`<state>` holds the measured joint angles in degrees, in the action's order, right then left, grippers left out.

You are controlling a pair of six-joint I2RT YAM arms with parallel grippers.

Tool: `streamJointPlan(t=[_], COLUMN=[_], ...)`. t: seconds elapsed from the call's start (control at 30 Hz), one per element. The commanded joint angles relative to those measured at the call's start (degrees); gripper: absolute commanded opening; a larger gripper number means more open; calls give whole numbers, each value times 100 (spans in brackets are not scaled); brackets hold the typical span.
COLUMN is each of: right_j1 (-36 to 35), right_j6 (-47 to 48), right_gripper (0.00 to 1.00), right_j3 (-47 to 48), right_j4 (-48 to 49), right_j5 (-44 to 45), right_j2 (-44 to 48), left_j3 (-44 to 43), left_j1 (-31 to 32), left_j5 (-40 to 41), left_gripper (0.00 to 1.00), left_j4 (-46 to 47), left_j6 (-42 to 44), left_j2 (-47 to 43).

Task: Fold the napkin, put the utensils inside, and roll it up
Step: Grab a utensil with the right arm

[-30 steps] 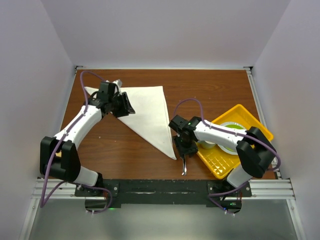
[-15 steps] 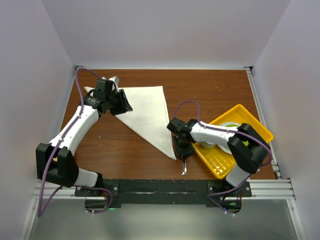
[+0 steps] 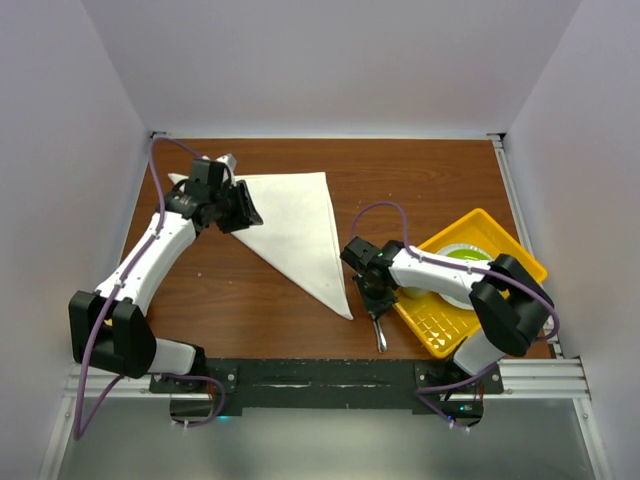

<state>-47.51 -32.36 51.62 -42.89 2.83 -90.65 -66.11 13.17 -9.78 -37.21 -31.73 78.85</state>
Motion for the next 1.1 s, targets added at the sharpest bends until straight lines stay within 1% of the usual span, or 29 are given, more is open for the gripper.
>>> streamJointPlan(t=[0.0,0.07,0.1,0.17,0.2,0.27,0.3,0.37,0.4,0.47,0.5,0.53,0.57,0.6,0.67,0.7,0.73,0.8,0.87,1.0,1.07], right_j1=[-13,-13,-13,-22,-22,-22,-13,-13,-13,-13,-22,-31,-13,-22,-22,-22,-22,-57,-92,-320,-338], right_j6=[564,748,827,1134,1205,1661,1784,2180,2242,2471,2541,2646,2691,2769,2823,2919,2963,3112,3200,3744,3676], right_gripper=[0,0,0,0,0,0,0,0,0,0,0,0,0,0,0,0,0,0,0,0,0], right_j3=[760,1060,1374,1666,1929,2255,2822,3641,4376,5048,5713,6067,6419,7110,7712,8263,8512,9056,9156,9287,9384], right_j4=[-868,-1053,-1220,-1248,-1169,-950,-1045,-1281,-1361,-1362,-1405,-1475,-1537,-1720,-1836,-1924,-1933,-1855,-1662,-1117,-985], right_j5=[288,279,297,288,271,140,148,235,227,209,157,96,77,8,-10,-80,-107,-177,-265,-397,-537], right_j2=[566,566,540,426,330,75,-448,-1074,-1591,-2095,-2314,-2830,-3070,-3342,-3949,-4117,-4414,-4619,-4742,-4865,-5040], left_j3=[-254,-271,-271,-280,-280,-254,-228,-166,-148,-78,-60,-69,-104,-113,-87,-87,-104,-157,-227,-315,-298], left_j1=[1,1,1,1,1,1,1,1,1,1,1,1,-7,-7,-7,-7,-7,-7,-7,-7,-7], left_j5=[-33,-33,-24,29,125,283,458,634,827,960,1265,1399,1565,1619,1733,1760,1769,1787,1795,1778,1726], left_gripper=[46,46,46,46,46,46,46,47,47,48,49,50,51,51,52,52,52,52,52,52,52], left_j4=[144,144,135,48,-5,-206,-268,-496,-576,-760,-857,-962,-1164,-1244,-1428,-1481,-1534,-1719,-1833,-1913,-1886], left_j6=[96,79,70,44,26,-26,-44,-62,-53,-18,0,-18,-18,-35,-35,-35,-9,35,140,263,307], left_j2=[-186,-194,-212,-291,-335,-537,-633,-976,-1098,-1546,-1687,-1924,-2022,-2101,-2312,-2365,-2418,-2436,-2427,-2409,-2392])
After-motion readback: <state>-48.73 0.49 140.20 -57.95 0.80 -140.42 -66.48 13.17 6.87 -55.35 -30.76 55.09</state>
